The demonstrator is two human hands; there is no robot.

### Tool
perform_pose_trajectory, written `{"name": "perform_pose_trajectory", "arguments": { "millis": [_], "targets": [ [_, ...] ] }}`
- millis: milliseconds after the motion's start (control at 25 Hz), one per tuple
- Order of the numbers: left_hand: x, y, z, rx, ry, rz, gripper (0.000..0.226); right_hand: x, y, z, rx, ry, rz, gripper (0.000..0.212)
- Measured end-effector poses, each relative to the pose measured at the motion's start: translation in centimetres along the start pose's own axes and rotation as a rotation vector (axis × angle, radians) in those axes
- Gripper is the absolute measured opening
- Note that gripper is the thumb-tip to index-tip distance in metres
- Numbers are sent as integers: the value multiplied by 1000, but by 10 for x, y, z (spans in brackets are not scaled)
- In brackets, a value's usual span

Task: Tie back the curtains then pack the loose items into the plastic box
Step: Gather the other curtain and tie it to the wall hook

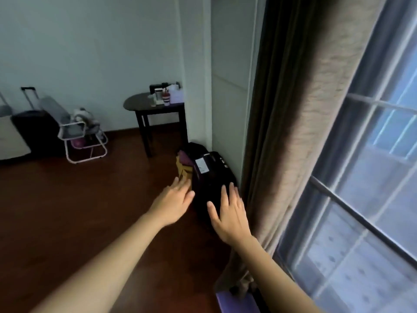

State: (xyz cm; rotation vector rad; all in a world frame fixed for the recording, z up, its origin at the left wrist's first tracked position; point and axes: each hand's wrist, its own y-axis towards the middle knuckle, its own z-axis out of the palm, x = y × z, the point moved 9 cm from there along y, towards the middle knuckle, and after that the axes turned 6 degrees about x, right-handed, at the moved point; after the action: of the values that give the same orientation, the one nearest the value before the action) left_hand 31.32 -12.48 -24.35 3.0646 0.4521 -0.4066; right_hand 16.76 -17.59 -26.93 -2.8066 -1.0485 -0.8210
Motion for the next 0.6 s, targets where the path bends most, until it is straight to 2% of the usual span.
{"name": "perform_pose_trajectory", "arguments": {
  "millis": [120,240,360,480,600],
  "targets": [
    [14,57,-7,18,19,120,56,-3,47,24,-7,42,124,95],
    [20,108,-12,36,13,226,56,-12,82,37,-29,13,222,87],
    [16,166,-13,63,54,377,55,-23,112,36,-132,-27,348,84],
    [-1,220,-3,123,100,570,54,-28,128,37,-269,-67,486,97],
    [-30,242,-3,202,39,798,50,-30,129,36,-353,-112,688,91]
  ]
}}
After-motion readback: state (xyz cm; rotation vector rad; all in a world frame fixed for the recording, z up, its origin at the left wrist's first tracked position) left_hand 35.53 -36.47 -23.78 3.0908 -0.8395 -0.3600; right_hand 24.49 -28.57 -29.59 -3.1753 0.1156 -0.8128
